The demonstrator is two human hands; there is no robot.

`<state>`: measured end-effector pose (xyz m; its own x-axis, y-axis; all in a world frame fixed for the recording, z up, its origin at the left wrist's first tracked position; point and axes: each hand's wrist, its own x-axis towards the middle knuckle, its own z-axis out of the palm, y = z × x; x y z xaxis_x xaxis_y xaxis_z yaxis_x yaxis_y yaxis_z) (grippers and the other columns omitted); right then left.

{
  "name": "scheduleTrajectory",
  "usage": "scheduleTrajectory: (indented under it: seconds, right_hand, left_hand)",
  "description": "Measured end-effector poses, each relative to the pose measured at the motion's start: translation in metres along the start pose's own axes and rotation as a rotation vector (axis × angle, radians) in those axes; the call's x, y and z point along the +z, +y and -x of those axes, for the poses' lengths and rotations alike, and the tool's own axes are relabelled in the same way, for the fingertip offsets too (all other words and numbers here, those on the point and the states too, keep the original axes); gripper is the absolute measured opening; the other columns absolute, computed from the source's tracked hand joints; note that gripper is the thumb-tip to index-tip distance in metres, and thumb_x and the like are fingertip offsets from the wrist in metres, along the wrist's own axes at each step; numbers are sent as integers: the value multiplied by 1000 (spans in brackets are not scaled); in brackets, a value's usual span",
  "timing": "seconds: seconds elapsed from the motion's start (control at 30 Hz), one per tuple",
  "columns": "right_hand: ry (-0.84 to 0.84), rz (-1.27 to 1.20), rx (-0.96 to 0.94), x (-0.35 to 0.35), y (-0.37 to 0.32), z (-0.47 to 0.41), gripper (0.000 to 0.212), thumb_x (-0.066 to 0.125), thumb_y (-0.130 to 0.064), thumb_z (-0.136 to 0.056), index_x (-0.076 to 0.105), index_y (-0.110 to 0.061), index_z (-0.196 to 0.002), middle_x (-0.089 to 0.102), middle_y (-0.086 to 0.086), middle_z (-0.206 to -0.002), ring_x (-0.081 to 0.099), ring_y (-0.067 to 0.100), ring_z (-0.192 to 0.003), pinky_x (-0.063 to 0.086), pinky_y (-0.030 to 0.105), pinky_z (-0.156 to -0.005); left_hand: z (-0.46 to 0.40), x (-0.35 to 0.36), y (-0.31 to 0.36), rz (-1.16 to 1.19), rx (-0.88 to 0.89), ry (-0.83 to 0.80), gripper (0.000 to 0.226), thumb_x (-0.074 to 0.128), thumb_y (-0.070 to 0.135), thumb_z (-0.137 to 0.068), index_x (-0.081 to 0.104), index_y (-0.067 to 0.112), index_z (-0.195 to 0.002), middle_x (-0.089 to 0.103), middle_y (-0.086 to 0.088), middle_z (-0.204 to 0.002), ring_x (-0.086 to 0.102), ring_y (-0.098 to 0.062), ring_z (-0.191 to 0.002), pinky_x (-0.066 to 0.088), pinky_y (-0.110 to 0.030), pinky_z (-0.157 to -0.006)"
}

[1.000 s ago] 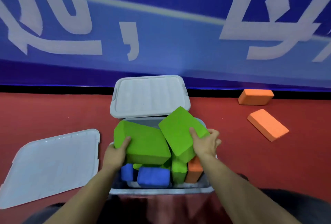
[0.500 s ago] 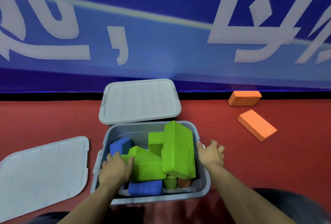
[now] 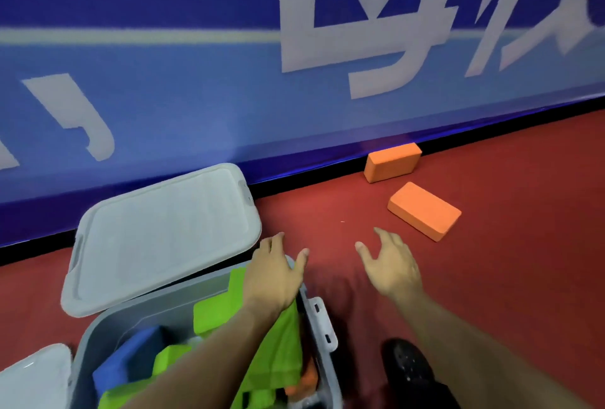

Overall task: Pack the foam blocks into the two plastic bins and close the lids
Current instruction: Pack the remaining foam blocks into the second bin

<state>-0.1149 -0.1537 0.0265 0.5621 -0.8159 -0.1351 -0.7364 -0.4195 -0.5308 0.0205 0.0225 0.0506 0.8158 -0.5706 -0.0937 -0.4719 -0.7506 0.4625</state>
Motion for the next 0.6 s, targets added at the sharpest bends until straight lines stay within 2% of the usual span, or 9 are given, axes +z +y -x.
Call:
scheduleTrajectory:
  seconds: [0.1,0.23,0.33,0.47,0.6]
  right_hand:
    - [41,-30,94,15,43,-81,70,49,-61,-96,38,-23,-153,44,3,-151,43,27,-138,39,44,-110]
    - [153,-210,366,59,115,-204,75,56,-65,-91,39,-23,-152,42,9,-150,41,32,-139,36,47,-112]
    - [261,-374,563,88,169,-284,80,59,-66,-88,34,-29,-154,35,10,-155,34,33,-142,33,48,-115]
    - [407,-311,690,103,236,-363,95,66,-72,-79,30,-30,-156,30,12,-158,28,33,-146,28,49,-117]
    - [530,-268,808,114,286,-406,111,71,-75,-71,23,-24,-158,29,14,-159,28,35,-146,26,50,-119]
  left_hand:
    - [-79,49,30,-50,78,-9,70,46,63,-96,40,18,-149,49,-7,-142,52,-29,-127,44,-43,-104]
    - [-191,138,64,-52,141,-74,78,46,68,-93,31,20,-152,43,-6,-147,49,-29,-131,46,-47,-103]
    - [-264,198,93,-88,171,-46,83,47,71,-91,26,22,-155,39,-5,-150,47,-29,-134,46,-48,-100]
    - [-350,264,141,-69,223,-8,86,50,72,-90,24,23,-156,34,-2,-155,42,-26,-138,45,-50,-100]
    - [-421,317,176,-115,325,-50,87,54,69,-90,25,20,-156,33,-1,-158,40,-26,-140,41,-49,-106]
